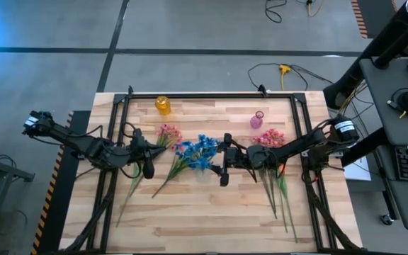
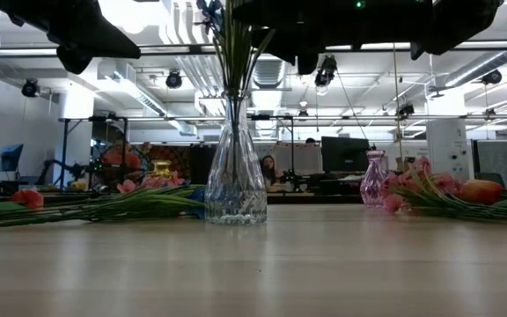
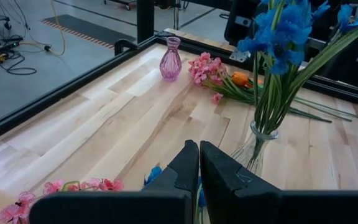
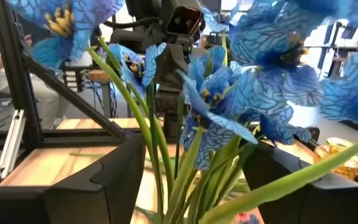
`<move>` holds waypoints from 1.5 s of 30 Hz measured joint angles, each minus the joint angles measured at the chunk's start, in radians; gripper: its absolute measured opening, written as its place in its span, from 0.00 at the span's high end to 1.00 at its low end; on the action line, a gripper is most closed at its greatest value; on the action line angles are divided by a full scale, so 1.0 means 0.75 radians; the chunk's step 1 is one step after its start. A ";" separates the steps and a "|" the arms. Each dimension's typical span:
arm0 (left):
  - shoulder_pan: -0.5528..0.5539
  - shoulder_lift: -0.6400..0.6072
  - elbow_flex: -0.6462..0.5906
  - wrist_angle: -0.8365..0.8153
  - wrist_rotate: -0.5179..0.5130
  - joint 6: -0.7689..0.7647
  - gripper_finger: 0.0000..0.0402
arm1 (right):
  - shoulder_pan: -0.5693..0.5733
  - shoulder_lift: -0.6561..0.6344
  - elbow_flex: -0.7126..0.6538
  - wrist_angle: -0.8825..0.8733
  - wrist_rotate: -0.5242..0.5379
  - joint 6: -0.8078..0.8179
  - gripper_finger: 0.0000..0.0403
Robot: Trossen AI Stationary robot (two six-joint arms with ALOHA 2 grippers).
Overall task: Sort flowers into vase by color
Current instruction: Put the left orange tulip into the yellow vase
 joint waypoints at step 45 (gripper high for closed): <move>-0.013 0.387 0.200 -0.519 0.601 -0.949 1.00 | 0.002 -0.555 0.000 -1.165 -0.036 0.388 0.39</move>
